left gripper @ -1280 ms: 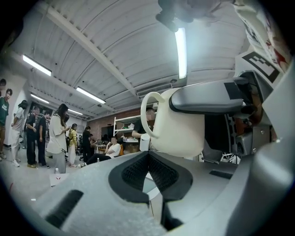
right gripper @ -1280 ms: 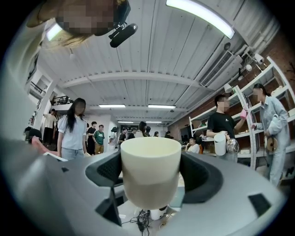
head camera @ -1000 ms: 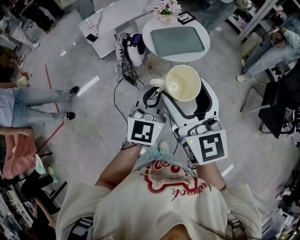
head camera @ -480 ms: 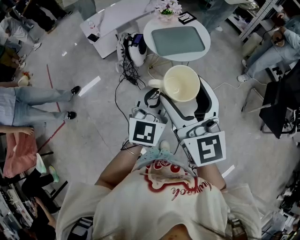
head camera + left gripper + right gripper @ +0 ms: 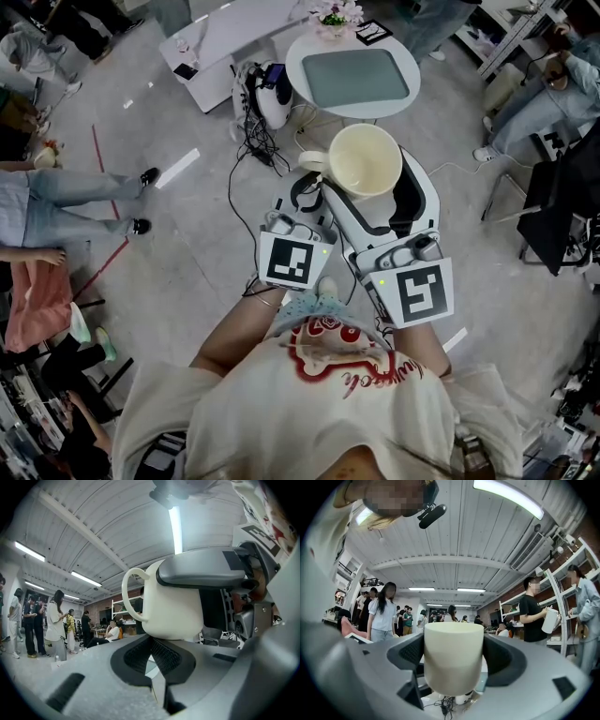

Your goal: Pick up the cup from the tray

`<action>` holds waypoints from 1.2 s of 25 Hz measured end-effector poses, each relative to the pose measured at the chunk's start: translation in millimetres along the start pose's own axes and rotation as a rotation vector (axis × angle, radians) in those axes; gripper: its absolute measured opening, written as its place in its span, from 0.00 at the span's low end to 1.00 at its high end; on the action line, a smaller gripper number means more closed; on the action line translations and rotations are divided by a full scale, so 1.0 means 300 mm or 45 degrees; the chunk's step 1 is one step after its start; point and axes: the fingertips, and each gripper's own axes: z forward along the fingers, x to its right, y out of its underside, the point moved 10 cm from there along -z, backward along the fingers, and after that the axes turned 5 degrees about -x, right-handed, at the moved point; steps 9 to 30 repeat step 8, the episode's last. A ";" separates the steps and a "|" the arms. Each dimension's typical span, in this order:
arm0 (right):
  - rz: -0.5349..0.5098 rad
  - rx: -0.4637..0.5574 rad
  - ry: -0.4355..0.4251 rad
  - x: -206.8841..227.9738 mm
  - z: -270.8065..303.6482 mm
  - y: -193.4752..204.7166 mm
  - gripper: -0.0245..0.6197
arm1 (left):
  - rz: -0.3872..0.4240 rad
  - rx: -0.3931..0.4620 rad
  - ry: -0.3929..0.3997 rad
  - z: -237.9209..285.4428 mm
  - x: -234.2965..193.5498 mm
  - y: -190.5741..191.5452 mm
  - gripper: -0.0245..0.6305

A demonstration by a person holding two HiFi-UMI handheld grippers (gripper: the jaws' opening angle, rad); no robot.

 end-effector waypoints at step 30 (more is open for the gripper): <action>0.025 0.011 -0.013 0.008 -0.013 0.006 0.64 | -0.006 0.008 0.000 -0.006 0.014 0.002 0.05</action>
